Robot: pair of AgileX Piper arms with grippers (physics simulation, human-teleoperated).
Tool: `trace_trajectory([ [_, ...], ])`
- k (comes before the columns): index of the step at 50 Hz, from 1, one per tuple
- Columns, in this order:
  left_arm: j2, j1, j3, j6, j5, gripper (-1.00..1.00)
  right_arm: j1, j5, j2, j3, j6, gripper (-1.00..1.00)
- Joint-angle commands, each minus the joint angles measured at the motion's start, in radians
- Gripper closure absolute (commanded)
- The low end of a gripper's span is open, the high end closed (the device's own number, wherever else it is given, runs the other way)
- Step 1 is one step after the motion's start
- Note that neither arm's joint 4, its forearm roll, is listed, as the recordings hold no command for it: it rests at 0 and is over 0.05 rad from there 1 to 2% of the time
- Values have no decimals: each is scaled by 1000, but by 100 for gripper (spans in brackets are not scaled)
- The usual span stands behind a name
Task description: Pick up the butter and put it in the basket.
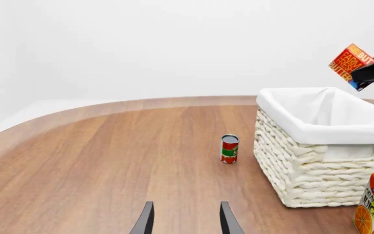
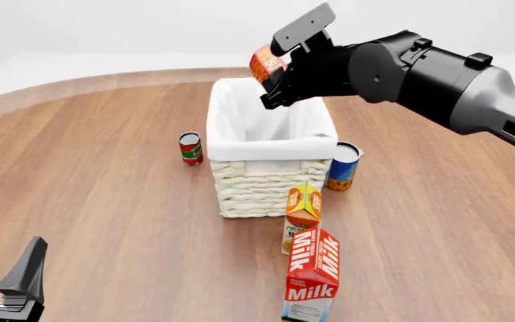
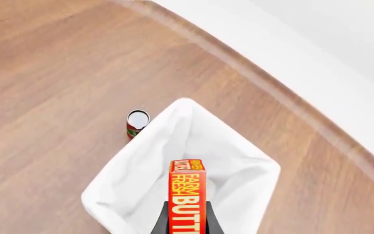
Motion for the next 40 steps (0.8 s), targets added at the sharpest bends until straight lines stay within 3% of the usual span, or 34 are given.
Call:
trace_trajectory([
  [1,0,0,0,0,0,-100,-2,29,10,-38,6,100],
  [40,0,0,0,0,0,-100,-18,135,92,-141,-62,100],
])
